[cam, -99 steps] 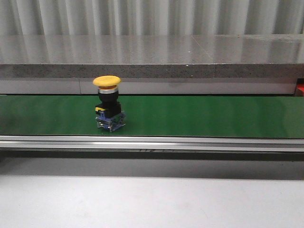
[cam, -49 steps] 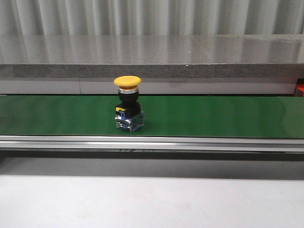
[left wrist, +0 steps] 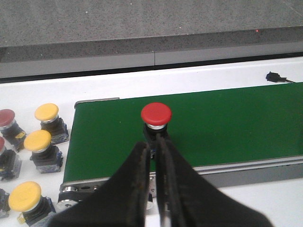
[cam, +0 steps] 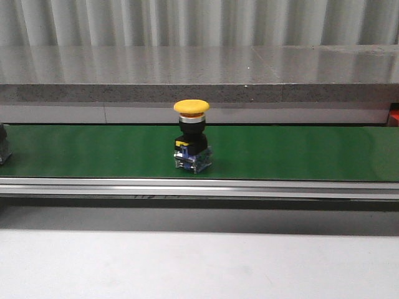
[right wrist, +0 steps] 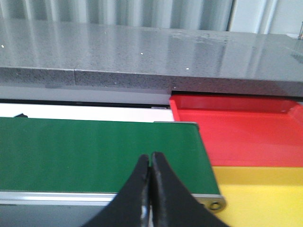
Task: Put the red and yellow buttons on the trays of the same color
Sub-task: 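Lower the red button onto the belt and release it, then lower the right gripper onto the yellow button at the belt end and grasp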
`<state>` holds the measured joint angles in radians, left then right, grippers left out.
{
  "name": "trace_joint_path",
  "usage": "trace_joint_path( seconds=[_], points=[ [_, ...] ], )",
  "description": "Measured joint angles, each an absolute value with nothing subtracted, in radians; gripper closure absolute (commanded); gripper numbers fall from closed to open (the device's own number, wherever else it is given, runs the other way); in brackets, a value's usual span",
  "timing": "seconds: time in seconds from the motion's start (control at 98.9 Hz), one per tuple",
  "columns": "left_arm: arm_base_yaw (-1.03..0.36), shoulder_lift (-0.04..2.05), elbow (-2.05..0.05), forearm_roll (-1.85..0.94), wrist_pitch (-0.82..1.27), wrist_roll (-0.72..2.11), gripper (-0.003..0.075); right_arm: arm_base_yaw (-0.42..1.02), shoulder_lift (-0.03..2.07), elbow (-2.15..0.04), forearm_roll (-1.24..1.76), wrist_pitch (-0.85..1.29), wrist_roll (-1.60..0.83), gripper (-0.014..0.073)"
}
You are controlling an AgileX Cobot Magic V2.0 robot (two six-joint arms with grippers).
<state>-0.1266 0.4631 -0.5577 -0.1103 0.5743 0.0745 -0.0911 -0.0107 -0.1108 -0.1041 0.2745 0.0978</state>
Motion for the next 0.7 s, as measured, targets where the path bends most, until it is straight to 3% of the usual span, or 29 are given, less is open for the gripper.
trace_joint_path(
  seconds=[0.051,0.061,0.071,0.172,0.283,0.505,0.697],
  points=[
    [-0.127,0.463,-0.556,-0.11,0.574,0.075,0.0726,-0.09,0.009,-0.167,-0.104,0.344,0.069,0.0661],
    [-0.127,0.463,-0.554,-0.11,0.572,0.075,0.0726,-0.031,0.343,-0.511,-0.106,0.661,0.012,0.066],
    [-0.127,0.463,-0.554,-0.11,0.572,0.075,0.0725,-0.022,0.364,-0.53,-0.106,0.676,0.012,0.0659],
    [-0.128,0.463,-0.554,-0.11,0.572,0.075,0.0726,0.017,0.456,-0.608,-0.106,0.736,0.01,0.0627],
    [-0.128,0.463,-0.554,-0.11,0.572,0.075,0.0726,0.055,0.56,-0.688,-0.106,0.767,0.01,0.0507],
    [-0.128,0.463,-0.554,-0.11,0.572,0.075,0.0726,0.131,0.737,-0.815,-0.106,0.793,0.009,0.0083],
    [-0.128,0.462,-0.554,-0.11,0.572,0.075,0.0726,0.221,0.881,-0.91,-0.088,0.844,0.008,0.0045]
  ],
)
